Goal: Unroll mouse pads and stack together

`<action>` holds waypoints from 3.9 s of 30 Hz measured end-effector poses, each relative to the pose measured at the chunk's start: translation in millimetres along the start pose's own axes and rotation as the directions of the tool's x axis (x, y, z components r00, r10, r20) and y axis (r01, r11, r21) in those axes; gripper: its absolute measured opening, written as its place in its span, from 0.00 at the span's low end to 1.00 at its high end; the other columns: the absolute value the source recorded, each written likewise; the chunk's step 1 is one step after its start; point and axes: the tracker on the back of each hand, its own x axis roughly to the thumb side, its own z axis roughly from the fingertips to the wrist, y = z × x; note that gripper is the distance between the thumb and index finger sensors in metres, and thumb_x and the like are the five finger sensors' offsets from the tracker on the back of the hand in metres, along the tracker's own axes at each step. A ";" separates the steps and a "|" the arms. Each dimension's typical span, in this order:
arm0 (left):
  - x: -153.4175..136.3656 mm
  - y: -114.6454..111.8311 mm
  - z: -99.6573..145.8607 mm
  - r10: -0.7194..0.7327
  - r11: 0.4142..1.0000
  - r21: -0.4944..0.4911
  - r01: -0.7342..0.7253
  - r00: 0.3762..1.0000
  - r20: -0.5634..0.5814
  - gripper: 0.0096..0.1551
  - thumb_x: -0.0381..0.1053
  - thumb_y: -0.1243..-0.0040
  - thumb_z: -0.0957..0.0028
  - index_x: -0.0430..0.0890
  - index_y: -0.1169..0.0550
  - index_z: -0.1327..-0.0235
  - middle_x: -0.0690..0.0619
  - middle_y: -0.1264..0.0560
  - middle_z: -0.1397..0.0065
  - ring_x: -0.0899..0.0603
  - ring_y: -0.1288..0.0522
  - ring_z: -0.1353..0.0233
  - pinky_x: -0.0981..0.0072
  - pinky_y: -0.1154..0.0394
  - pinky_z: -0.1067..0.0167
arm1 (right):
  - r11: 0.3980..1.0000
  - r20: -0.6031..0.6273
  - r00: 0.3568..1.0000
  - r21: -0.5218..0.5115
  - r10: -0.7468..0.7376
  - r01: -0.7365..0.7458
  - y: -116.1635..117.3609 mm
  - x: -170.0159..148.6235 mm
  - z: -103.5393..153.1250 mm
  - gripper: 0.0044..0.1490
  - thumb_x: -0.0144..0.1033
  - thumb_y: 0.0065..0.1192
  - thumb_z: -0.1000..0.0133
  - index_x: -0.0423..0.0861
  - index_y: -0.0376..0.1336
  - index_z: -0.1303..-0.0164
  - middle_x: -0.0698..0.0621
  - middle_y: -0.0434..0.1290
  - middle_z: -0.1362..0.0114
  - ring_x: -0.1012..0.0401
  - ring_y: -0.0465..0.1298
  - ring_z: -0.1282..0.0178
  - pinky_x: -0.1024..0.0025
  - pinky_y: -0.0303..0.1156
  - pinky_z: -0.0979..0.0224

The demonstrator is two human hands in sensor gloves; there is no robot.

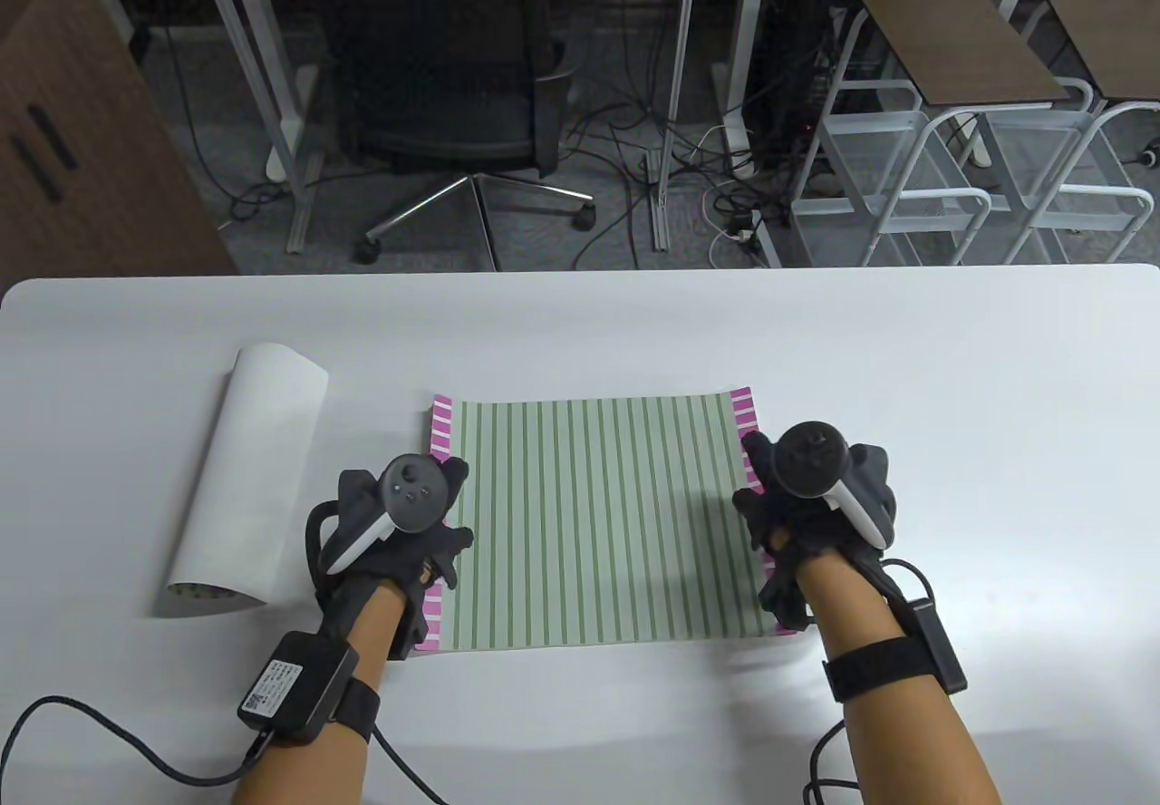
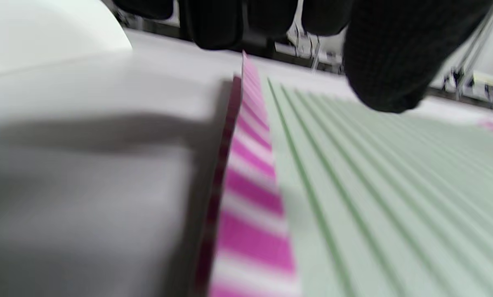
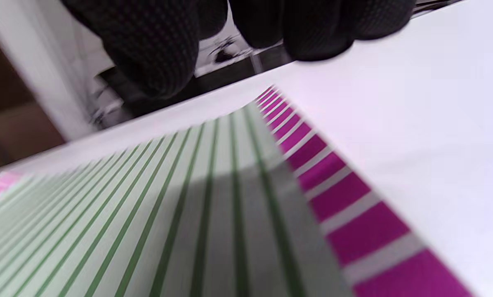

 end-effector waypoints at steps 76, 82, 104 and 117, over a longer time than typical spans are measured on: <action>-177.9 32.7 16.1 0.275 0.954 0.268 -0.133 0.742 -0.612 0.56 0.49 0.21 0.55 0.55 0.46 0.22 0.48 0.36 0.23 0.37 0.19 0.31 0.45 0.23 0.40 | 0.727 0.378 0.647 0.117 -0.662 0.676 -34.6 -10.3 39.1 0.69 0.66 0.72 0.57 0.56 0.30 0.26 0.43 0.29 0.22 0.35 0.35 0.19 0.29 0.33 0.27; -154.0 54.6 16.2 0.378 0.912 0.336 -0.236 0.805 -0.457 0.56 0.51 0.21 0.55 0.56 0.46 0.21 0.48 0.36 0.23 0.38 0.19 0.31 0.45 0.23 0.40 | 0.719 0.370 0.643 0.113 -0.671 0.685 -35.2 -12.2 39.1 0.69 0.65 0.73 0.57 0.56 0.30 0.25 0.43 0.30 0.22 0.35 0.35 0.19 0.29 0.34 0.27; 12.8 39.4 1.4 0.921 0.365 -0.138 -0.921 0.335 0.201 0.60 0.55 0.25 0.51 0.59 0.55 0.21 0.47 0.44 0.19 0.36 0.21 0.30 0.45 0.24 0.39 | 0.724 0.315 0.659 0.175 -0.683 0.667 -23.6 -2.3 30.3 0.67 0.64 0.72 0.56 0.55 0.32 0.24 0.42 0.31 0.21 0.34 0.37 0.19 0.30 0.35 0.28; 95.5 1.7 2.8 0.956 0.284 -0.526 -0.802 0.195 0.220 0.57 0.56 0.30 0.46 0.65 0.58 0.22 0.45 0.52 0.17 0.33 0.27 0.25 0.42 0.28 0.34 | 0.391 0.046 0.409 0.408 -0.911 0.825 12.3 40.1 21.3 0.62 0.53 0.70 0.50 0.45 0.33 0.26 0.39 0.45 0.23 0.34 0.55 0.23 0.32 0.51 0.28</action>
